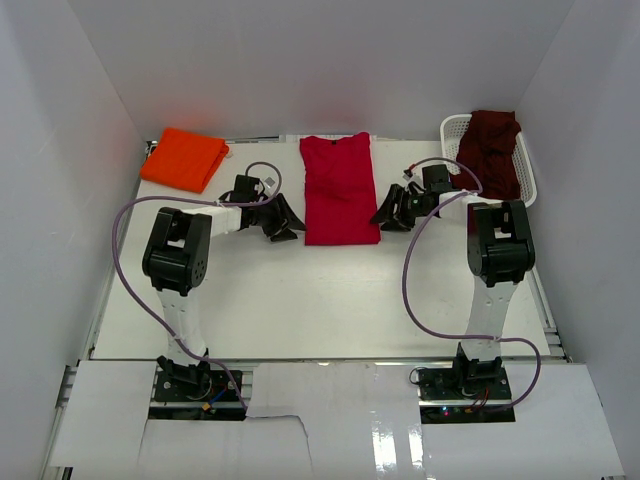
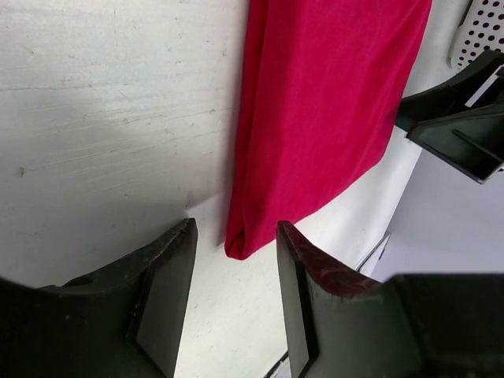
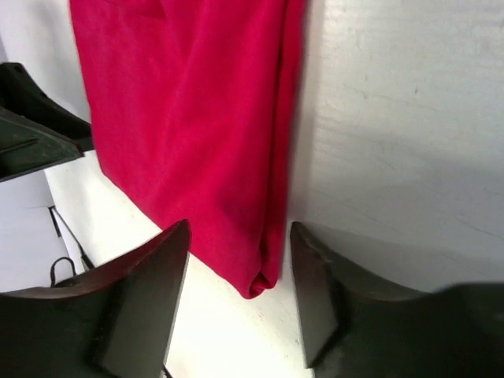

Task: Fold and stack the t-shirts
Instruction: Fold the folded rectangular tshirt in 1/3 of the way

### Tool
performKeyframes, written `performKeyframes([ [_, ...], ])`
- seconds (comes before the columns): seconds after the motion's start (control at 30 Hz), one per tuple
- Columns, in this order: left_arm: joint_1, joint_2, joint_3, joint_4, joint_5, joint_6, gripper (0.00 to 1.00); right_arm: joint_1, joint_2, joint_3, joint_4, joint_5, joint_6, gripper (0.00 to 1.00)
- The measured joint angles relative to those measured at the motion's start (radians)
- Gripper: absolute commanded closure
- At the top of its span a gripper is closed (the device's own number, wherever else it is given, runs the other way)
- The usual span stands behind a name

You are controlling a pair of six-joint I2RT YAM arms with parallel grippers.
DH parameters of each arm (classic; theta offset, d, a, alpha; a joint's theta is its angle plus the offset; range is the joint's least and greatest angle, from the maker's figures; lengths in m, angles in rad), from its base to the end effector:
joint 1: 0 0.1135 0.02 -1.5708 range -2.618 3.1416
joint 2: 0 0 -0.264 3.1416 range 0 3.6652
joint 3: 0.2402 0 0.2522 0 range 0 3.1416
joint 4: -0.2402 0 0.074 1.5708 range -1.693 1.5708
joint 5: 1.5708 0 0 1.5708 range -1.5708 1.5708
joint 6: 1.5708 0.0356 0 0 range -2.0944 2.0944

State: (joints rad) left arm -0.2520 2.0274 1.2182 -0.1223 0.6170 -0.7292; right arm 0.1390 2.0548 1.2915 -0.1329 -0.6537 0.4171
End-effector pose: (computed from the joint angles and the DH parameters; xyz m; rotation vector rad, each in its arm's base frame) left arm 0.3922 -0.1223 0.1319 -0.3521 2.6217 -1.1497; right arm 0.4181 0.0803 0.1413 0.0516 2.4909 1.0446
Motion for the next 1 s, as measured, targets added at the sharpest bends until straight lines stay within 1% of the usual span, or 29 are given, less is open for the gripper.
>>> performKeyframes([
  [0.03,0.000,0.002,0.000,0.002,0.001,0.000,0.44,0.002,0.000,-0.004,-0.002,0.000,-0.003,0.46],
  [0.07,0.000,0.004,0.002,0.004,0.002,-0.002,0.44,0.007,0.000,-0.010,-0.005,0.003,-0.003,0.54],
  [0.17,0.000,0.010,0.006,0.009,0.008,-0.004,0.44,0.015,0.004,-0.015,-0.024,0.005,-0.007,0.62],
  [0.37,-0.006,0.029,0.027,0.020,0.015,-0.006,0.43,0.025,0.012,-0.015,-0.031,0.000,-0.007,0.66],
  [0.43,-0.010,0.041,0.040,0.023,0.020,-0.009,0.43,0.025,0.013,-0.015,-0.031,-0.001,-0.007,0.66],
  [0.5,-0.014,0.053,0.053,0.029,0.026,-0.013,0.43,0.025,0.013,-0.015,-0.032,-0.003,-0.005,0.57],
  [0.53,-0.017,0.058,0.057,0.033,0.030,-0.014,0.43,0.025,0.013,-0.014,-0.032,-0.009,-0.005,0.54],
  [0.57,-0.019,0.060,0.060,0.036,0.033,-0.015,0.43,0.025,0.013,-0.013,-0.032,-0.014,-0.005,0.54],
  [0.6,-0.021,0.061,0.060,0.039,0.035,-0.016,0.43,0.025,0.013,-0.012,-0.032,-0.017,-0.006,0.55],
  [0.63,-0.023,0.062,0.060,0.041,0.035,-0.016,0.43,0.025,0.013,-0.012,-0.032,-0.019,-0.007,0.58],
  [0.7,-0.028,0.062,0.060,0.042,0.035,-0.016,0.46,0.025,0.013,-0.012,-0.034,-0.018,-0.010,0.66],
  [0.73,-0.031,0.063,0.060,0.043,0.035,-0.016,0.49,0.025,0.014,-0.012,-0.036,-0.015,-0.011,0.69],
  [0.77,-0.034,0.066,0.060,0.044,0.035,-0.015,0.64,0.025,0.015,-0.012,-0.039,-0.008,-0.011,0.73],
  [0.8,-0.035,0.069,0.060,0.044,0.035,-0.019,0.72,0.025,0.017,-0.012,-0.045,-0.005,-0.012,0.80],
  [0.83,-0.039,0.076,0.060,0.045,0.033,-0.016,0.79,0.025,0.019,-0.012,-0.047,-0.003,-0.015,0.92],
  [0.87,-0.040,0.083,0.058,0.046,0.033,-0.016,0.96,0.025,0.022,-0.012,-0.050,0.000,-0.018,0.92],
  [0.9,-0.040,0.088,0.053,0.048,0.034,-0.018,1.00,0.025,0.026,-0.013,-0.052,-0.004,-0.014,0.92],
  [1.0,-0.042,0.090,0.044,0.061,0.053,-0.020,1.00,0.026,0.028,-0.013,-0.053,-0.006,-0.016,0.92],
])
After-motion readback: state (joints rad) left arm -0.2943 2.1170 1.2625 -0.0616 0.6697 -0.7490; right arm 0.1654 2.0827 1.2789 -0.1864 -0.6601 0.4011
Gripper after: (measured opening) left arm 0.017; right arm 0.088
